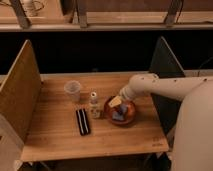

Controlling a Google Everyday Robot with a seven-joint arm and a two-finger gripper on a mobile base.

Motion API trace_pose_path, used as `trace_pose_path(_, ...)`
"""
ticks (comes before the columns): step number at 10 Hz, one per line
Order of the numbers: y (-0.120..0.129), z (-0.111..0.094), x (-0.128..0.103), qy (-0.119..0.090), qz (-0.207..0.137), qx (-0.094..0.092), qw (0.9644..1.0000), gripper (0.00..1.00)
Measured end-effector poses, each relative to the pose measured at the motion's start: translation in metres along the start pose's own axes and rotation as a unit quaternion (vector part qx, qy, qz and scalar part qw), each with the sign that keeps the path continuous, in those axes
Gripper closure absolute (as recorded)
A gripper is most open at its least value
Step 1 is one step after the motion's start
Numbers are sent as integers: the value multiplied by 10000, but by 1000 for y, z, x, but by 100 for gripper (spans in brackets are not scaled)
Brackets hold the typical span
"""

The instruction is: Knock the bottle over

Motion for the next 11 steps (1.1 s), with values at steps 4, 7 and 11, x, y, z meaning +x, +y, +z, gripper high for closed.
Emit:
trace_pose_path(4,0,-1,-1,-7,-4,5,10000,20)
trace_pose_path(7,0,-1,-1,-8,-3,6,10000,43)
trace_pose_path(11,0,-1,-1,-7,-4,5,10000,84)
